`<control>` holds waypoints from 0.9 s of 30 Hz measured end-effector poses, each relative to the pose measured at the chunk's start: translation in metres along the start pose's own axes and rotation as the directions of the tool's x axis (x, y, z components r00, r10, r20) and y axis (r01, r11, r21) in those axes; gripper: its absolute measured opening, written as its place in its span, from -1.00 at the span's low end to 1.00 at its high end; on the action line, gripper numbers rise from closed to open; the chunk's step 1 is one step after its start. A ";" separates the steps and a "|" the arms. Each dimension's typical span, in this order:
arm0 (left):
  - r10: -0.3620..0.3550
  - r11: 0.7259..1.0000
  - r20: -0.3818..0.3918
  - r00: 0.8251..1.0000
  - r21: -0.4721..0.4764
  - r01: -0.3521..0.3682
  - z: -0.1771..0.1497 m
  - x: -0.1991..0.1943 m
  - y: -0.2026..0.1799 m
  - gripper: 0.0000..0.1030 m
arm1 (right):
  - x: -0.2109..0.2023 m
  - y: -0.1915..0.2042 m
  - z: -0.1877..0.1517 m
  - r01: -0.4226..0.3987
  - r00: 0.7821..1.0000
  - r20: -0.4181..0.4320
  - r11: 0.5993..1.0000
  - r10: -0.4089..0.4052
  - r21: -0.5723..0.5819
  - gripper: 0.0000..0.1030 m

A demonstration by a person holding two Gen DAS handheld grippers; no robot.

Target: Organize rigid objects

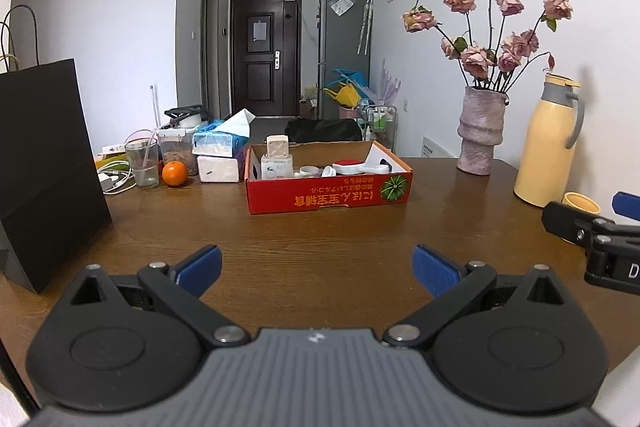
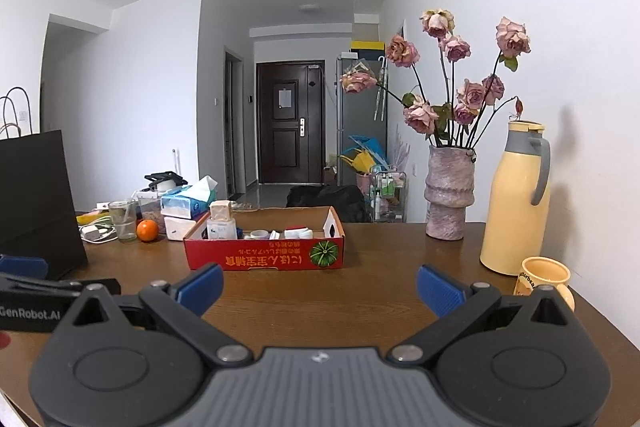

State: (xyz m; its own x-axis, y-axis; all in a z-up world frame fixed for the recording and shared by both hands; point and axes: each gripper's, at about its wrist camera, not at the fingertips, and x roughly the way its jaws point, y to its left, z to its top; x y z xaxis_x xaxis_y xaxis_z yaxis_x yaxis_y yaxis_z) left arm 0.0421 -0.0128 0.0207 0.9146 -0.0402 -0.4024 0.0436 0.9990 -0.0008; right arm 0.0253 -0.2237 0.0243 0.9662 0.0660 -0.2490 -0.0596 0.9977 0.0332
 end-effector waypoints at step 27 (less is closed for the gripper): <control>-0.005 1.000 -0.002 1.000 -0.011 0.005 -0.001 -0.002 0.000 1.00 | -0.003 -0.001 0.000 0.001 1.000 0.003 1.000 -0.001 -0.002 1.00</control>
State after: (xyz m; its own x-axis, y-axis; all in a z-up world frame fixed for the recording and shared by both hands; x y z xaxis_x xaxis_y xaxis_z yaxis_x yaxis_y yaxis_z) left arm 0.0394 -0.0122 0.0206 0.9136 -0.0451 -0.4041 0.0439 0.9990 -0.0125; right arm 0.0226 -0.2245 0.0250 0.9672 0.0651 -0.2457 -0.0593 0.9978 0.0310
